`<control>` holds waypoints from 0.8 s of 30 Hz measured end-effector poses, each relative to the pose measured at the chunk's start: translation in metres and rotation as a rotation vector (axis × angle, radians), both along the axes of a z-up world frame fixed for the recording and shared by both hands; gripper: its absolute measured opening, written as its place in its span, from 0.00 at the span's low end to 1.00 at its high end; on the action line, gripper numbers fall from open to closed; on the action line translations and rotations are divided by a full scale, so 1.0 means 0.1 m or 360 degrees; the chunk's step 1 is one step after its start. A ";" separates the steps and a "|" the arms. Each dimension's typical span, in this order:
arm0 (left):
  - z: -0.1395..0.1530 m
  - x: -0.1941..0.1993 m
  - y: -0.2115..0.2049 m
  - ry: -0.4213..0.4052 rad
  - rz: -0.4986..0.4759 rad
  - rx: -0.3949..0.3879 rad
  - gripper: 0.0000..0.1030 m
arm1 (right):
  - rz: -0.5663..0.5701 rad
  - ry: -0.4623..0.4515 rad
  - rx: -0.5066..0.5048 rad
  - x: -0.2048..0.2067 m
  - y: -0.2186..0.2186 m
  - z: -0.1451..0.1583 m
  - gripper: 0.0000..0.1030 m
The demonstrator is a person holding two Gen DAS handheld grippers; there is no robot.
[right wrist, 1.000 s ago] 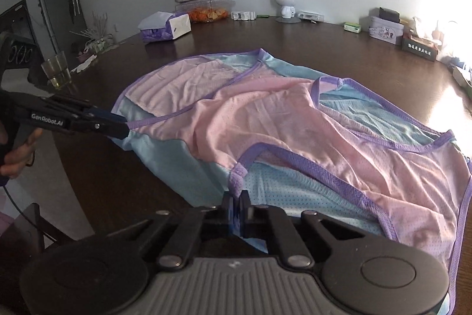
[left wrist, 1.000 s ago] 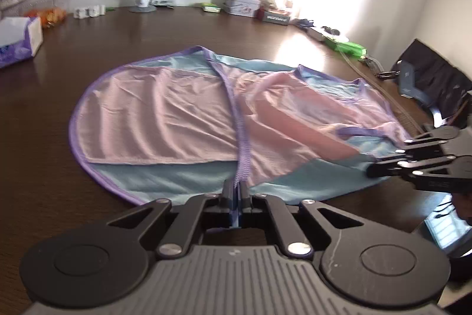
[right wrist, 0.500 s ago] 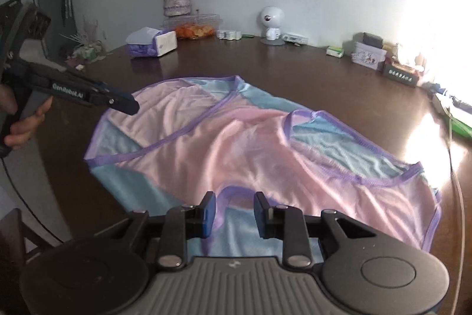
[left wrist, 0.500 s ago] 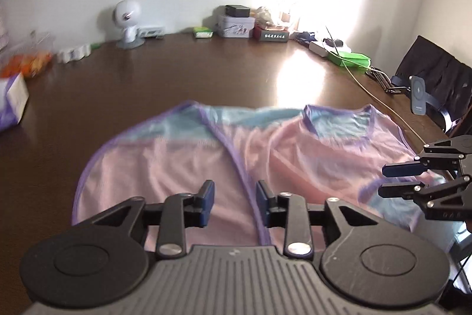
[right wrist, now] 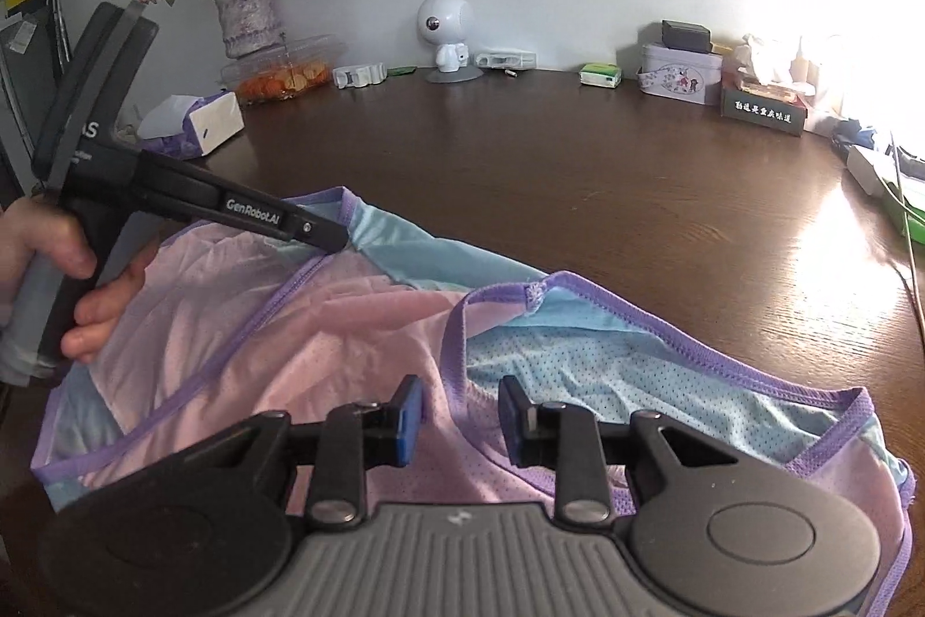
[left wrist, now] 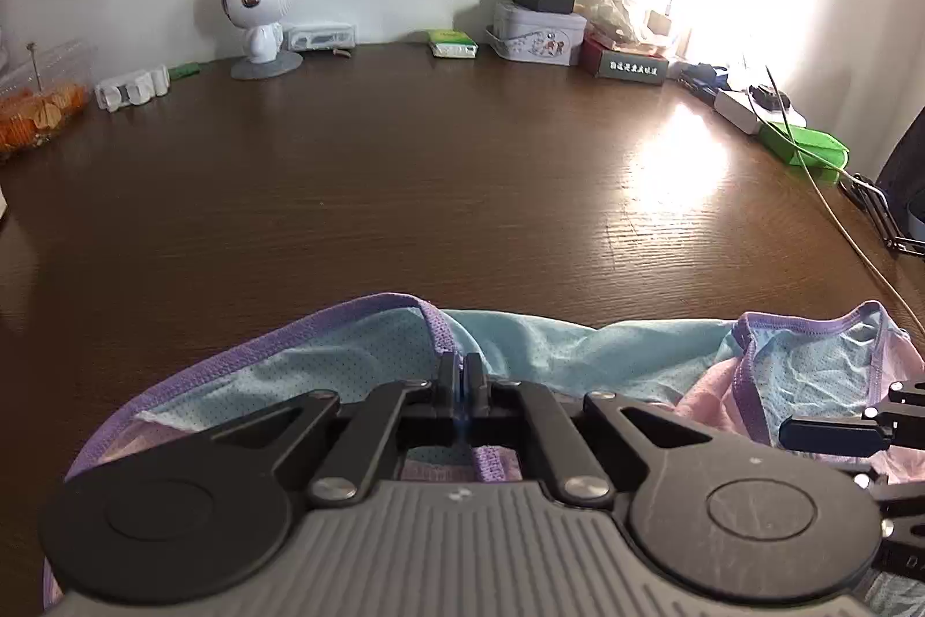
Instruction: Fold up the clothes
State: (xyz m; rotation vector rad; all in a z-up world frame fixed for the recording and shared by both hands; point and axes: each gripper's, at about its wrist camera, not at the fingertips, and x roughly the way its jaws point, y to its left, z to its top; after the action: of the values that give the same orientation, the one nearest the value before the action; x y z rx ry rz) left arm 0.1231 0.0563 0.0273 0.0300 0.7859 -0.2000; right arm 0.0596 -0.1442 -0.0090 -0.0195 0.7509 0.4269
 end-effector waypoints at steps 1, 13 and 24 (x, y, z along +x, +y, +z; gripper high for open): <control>0.02 -0.03 0.01 -0.0030 0.0035 0.0010 0.00 | -0.0015 -0.0008 0.0000 0.01 0.00 -0.02 0.10; 0.37 -0.62 0.15 -0.0119 0.0061 0.0054 0.22 | -0.0037 -0.0126 -0.0120 -0.48 -0.41 0.19 0.29; 0.06 -1.86 0.29 0.0121 -0.0174 0.0136 0.32 | -0.0114 -0.0033 -0.0150 -0.98 -0.90 -0.02 0.32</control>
State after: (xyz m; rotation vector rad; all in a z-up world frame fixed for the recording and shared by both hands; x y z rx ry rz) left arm -0.0628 0.0853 0.0328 0.1469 0.8691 -0.2721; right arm -0.0383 -0.2346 -0.0114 -0.0849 0.7483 0.3223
